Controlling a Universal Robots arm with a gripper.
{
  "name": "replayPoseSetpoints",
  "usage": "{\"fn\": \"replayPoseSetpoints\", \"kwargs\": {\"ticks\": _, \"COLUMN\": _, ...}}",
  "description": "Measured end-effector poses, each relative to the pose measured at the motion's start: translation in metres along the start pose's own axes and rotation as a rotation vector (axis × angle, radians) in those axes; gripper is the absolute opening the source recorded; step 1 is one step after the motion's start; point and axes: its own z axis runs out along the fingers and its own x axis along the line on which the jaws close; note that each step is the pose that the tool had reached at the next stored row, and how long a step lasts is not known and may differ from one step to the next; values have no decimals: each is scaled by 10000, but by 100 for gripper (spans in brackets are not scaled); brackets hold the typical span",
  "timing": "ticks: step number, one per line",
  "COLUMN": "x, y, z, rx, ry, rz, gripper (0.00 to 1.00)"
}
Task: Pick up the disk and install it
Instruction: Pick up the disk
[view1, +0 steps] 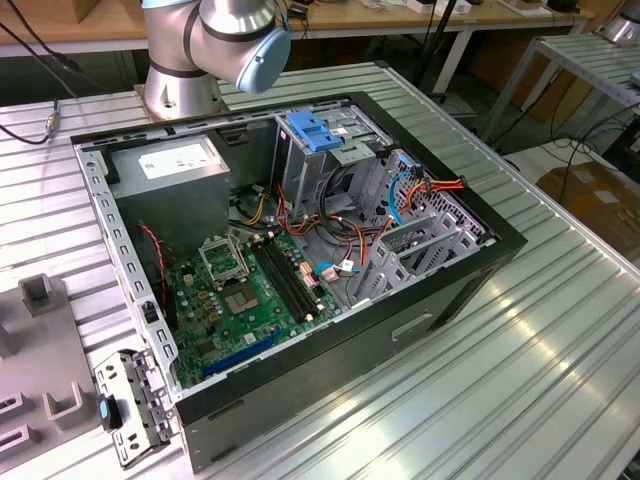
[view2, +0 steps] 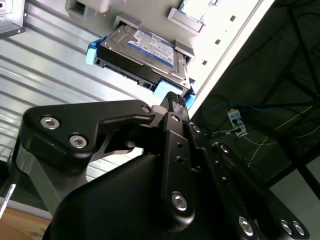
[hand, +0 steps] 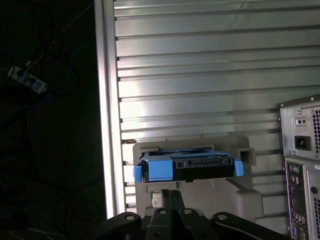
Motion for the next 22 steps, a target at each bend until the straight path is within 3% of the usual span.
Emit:
{"fn": "replayPoseSetpoints", "kwargs": {"ticks": 3, "x": 0, "y": 0, "z": 1, "rx": -5, "ry": 10, "rz": -245, "gripper": 11}}
{"fn": "replayPoseSetpoints", "kwargs": {"ticks": 11, "x": 0, "y": 0, "z": 1, "rx": -24, "ry": 66, "rz": -1509, "gripper": 11}}
{"fn": "replayPoseSetpoints", "kwargs": {"ticks": 16, "x": -3, "y": 0, "z": 1, "rx": -47, "ry": 130, "rz": -2970, "gripper": 11}}
{"fn": "replayPoseSetpoints", "kwargs": {"ticks": 22, "x": -3, "y": 0, "z": 2, "rx": -69, "ry": 187, "rz": -4275, "gripper": 11}}
